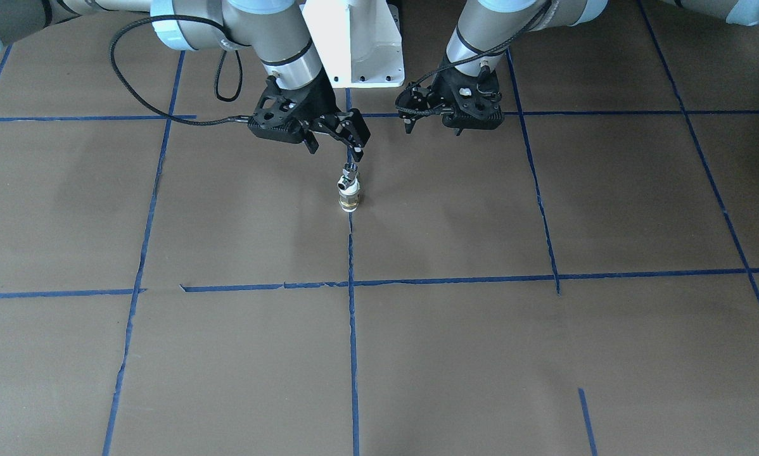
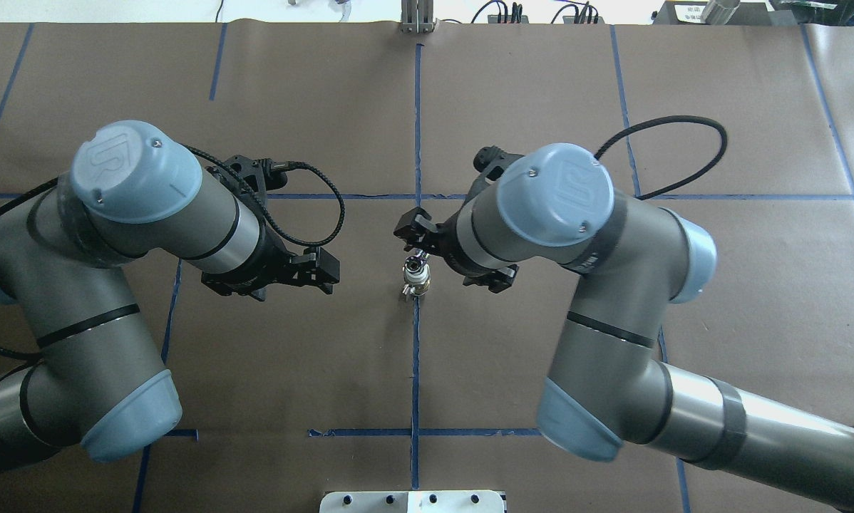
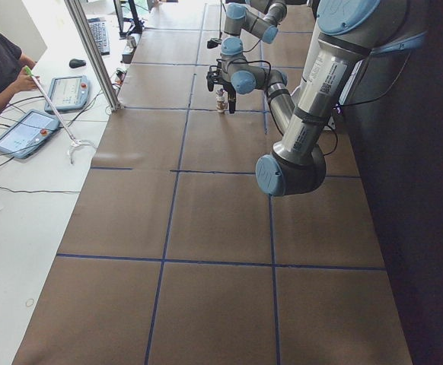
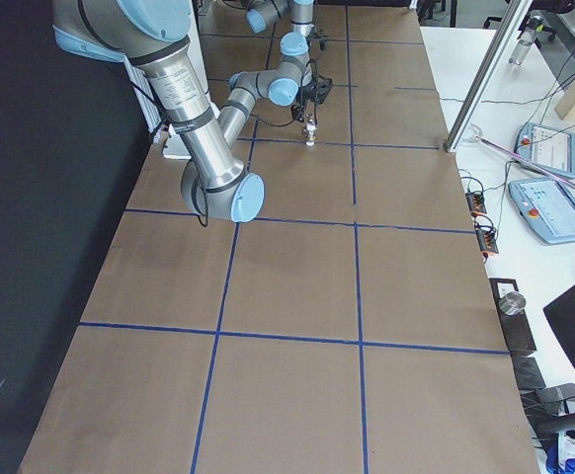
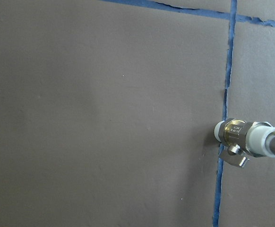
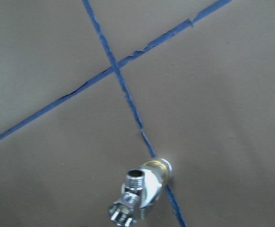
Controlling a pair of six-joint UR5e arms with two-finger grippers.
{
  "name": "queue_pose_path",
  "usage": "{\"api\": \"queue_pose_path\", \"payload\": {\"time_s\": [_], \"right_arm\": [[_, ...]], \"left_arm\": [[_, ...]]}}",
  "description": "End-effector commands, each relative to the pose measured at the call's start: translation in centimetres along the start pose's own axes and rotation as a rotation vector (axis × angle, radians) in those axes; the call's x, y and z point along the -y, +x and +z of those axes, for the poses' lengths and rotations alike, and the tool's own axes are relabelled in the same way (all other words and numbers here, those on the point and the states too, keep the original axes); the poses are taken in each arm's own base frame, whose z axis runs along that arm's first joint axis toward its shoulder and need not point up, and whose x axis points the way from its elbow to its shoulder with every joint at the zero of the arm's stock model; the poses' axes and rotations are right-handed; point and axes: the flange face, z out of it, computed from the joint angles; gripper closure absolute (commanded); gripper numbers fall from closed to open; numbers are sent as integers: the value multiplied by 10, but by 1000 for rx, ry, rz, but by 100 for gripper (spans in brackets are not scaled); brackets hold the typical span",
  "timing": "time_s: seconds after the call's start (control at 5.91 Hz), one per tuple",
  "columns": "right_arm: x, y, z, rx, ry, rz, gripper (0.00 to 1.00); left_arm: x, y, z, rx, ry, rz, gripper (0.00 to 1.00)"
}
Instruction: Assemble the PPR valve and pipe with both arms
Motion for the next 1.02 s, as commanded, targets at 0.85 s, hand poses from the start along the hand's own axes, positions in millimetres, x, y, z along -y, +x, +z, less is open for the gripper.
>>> {"api": "queue_pose_path", "payload": {"time_s": [0.85], "right_arm": [[262, 390, -170, -235, -83, -551, 0]], "left_arm": [[44, -308, -95, 211, -5, 327, 0]]}}
